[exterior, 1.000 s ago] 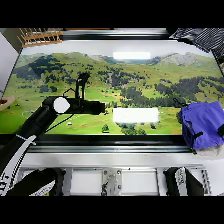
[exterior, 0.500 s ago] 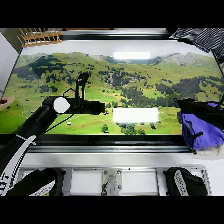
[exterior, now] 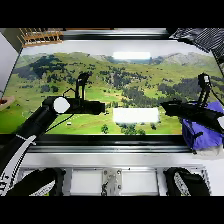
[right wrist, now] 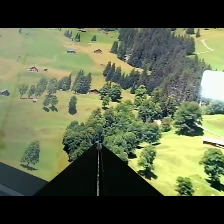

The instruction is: Fold the clothes and pants, and hang the long-sleeved shirts on hangers.

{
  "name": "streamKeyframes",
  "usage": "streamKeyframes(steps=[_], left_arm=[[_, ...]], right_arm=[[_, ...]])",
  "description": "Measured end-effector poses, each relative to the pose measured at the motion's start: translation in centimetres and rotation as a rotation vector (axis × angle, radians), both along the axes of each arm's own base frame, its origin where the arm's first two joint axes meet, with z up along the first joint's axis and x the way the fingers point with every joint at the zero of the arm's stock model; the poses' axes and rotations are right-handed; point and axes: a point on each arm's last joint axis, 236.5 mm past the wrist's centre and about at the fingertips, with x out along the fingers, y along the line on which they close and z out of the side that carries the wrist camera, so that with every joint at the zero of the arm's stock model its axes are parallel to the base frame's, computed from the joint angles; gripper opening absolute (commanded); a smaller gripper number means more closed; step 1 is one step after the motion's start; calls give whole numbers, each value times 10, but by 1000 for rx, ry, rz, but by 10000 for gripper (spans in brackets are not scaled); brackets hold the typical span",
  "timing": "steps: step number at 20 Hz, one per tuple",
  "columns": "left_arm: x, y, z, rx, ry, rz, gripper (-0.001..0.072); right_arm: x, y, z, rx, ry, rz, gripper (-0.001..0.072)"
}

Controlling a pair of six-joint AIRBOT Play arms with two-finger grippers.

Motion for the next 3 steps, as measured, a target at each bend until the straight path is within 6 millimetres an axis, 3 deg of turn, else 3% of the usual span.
streamKeyframes(steps=[3], left_arm=[[0, 0, 0, -1, 0, 1, 12]], right_arm=[[0, 2, 0, 2, -1, 8, 9]])
